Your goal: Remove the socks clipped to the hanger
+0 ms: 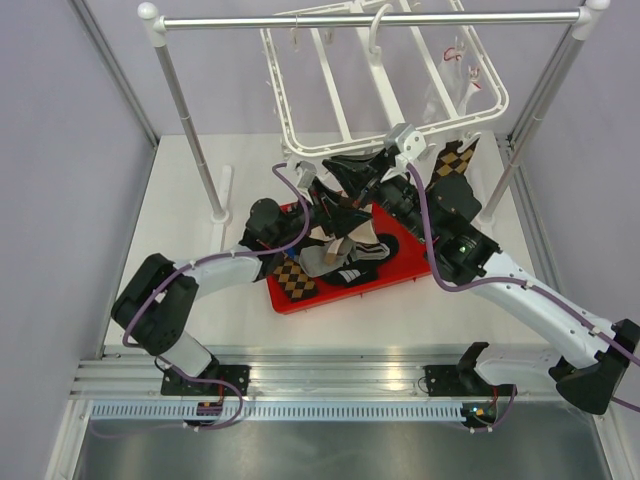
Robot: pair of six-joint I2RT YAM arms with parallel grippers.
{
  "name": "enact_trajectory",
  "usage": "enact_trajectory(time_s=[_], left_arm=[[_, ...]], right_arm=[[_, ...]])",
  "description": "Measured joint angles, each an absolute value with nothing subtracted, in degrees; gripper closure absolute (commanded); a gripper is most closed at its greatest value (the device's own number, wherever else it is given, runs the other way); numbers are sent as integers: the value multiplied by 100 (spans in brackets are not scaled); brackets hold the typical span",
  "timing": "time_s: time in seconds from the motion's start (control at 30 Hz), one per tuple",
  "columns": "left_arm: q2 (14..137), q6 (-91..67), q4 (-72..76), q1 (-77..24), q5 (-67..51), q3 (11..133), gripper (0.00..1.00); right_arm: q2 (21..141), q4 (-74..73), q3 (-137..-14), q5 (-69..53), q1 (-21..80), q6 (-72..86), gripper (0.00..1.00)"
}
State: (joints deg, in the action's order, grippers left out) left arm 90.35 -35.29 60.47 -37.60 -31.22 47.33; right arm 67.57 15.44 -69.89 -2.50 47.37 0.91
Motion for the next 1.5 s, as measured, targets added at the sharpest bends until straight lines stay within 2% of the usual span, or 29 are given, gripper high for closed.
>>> enact_trajectory(time_s=[0.03,0.07,0.13,0.17,0.23,0.27,0.33,0.37,0.43,0.5,0.6,0.83,1.2,1.5], left_arm=[[9035,-3514,5992,-3771,-3105,4746,46],[9035,-3507,5937,-3778,-3100,4757,60],[9035,-3483,5817,-3787,-3100,4775,79],[9032,-3468,5747,-3787,-3103,4779,93],[9026,-3444,5623,-3787,-3107,4801,98],[9008,-3433,5546,-3787,-3105,4812,98],[8938,-3424,5406,-3785,-3105,4812,98],[8892,-3422,5341,-3785,-3105,4812,98],[8757,-3417,5212,-3787,-3103,4812,98],[8617,-3411,5148,-3787,-3103,4812,98],[8455,-3395,5078,-3785,-3098,4812,98],[8359,-3391,4965,-3693,-3098,4842,98],[8331,-3393,4888,-3568,-3155,4910,98],[8307,-3395,4781,-3509,-3173,4967,98]], right_arm=[[6757,1540,-6991,-250,4737,91,99],[6757,1538,-6995,-250,4737,91,99],[6757,1533,-7013,-250,4740,91,99],[6759,1533,-7019,-250,4740,91,99],[6759,1535,-7024,-248,4740,93,95],[6761,1529,-7024,-248,4740,97,81],[6775,1511,-7024,-246,4742,169,60],[6777,1498,-7024,-255,4742,169,45],[6779,1448,-7024,-246,4742,198,37],[6777,1420,-7024,-224,4742,202,25],[6761,1337,-7022,-204,4742,213,19],[6322,1105,-6720,-196,4742,222,14],[5251,821,-5920,-340,4740,231,12],[5201,464,-5848,-829,4724,222,12]])
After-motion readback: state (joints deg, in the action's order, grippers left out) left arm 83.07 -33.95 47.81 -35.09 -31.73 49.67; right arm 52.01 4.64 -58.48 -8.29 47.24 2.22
